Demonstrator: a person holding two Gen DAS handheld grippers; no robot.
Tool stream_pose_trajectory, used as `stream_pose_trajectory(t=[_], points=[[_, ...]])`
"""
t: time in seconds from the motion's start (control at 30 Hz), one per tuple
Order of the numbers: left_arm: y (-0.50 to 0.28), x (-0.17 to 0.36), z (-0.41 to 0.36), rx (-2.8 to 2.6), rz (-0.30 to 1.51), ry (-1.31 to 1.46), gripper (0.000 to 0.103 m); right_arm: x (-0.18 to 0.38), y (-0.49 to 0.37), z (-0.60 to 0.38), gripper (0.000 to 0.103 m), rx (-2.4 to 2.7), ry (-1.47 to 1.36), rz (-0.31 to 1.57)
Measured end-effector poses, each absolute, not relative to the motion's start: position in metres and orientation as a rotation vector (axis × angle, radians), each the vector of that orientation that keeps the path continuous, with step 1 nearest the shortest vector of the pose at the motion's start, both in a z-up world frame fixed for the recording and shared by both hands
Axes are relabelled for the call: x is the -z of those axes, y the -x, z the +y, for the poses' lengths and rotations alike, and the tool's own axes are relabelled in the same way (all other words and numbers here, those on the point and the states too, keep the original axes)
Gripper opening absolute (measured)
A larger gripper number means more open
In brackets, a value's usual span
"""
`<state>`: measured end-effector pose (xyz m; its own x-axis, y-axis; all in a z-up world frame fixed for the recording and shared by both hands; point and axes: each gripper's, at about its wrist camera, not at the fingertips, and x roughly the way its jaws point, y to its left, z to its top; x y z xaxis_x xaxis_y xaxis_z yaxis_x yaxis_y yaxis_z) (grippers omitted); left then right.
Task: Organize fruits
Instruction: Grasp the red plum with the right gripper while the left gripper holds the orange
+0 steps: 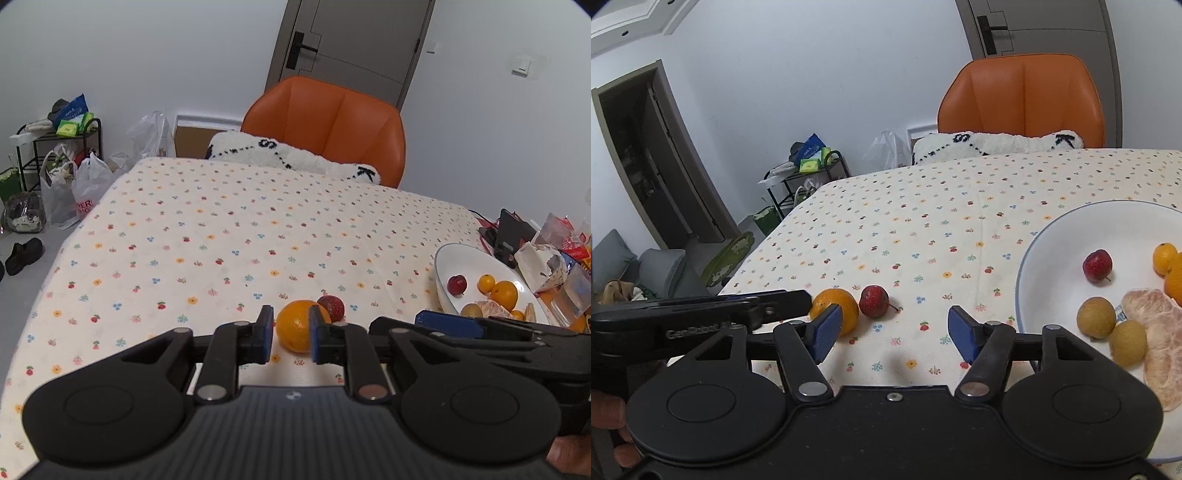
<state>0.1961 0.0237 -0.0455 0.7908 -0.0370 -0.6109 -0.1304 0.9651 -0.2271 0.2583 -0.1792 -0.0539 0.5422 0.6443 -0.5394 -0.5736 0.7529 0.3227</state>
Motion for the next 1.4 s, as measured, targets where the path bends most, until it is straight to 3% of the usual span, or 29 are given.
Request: stream_pose_trajectory(t=[0.07, 0.17, 0.27, 0.63, 0.77, 1.4], points=[[-0.201, 0.051, 0.023, -0.053, 0.678, 0.278, 0.023, 0.053, -0.257, -0.181, 0.063, -0.730, -0.103, 0.683], [-0.205, 0.055, 0.021, -0.051, 0.685, 0.289, 0.040, 0.055, -0.258, -0.182, 0.063, -0.733, -0.090, 0.684], [-0.208, 0.057, 0.021, -0.074, 0.684, 0.292, 0.048, 0.058, -0.259, -0.182, 0.062, -0.730, -0.083, 0.693], [-0.218, 0.066, 0.018, -0.019, 0.678, 0.328, 0.048, 0.059, -0.262, -0.187, 0.055, -0.711, -0.077, 0.691], [-0.219, 0.069, 0.013, 0.016, 0.667, 0.332, 0.034, 0.059, -0.260, -0.189, 0.054, -0.713, -0.070, 0.689], [-0.200, 0.054, 0.043, -0.074, 0.638, 0.304, 0.034, 0.056, -0.269, -0.155, 0.056, -0.751, -0.072, 0.680]])
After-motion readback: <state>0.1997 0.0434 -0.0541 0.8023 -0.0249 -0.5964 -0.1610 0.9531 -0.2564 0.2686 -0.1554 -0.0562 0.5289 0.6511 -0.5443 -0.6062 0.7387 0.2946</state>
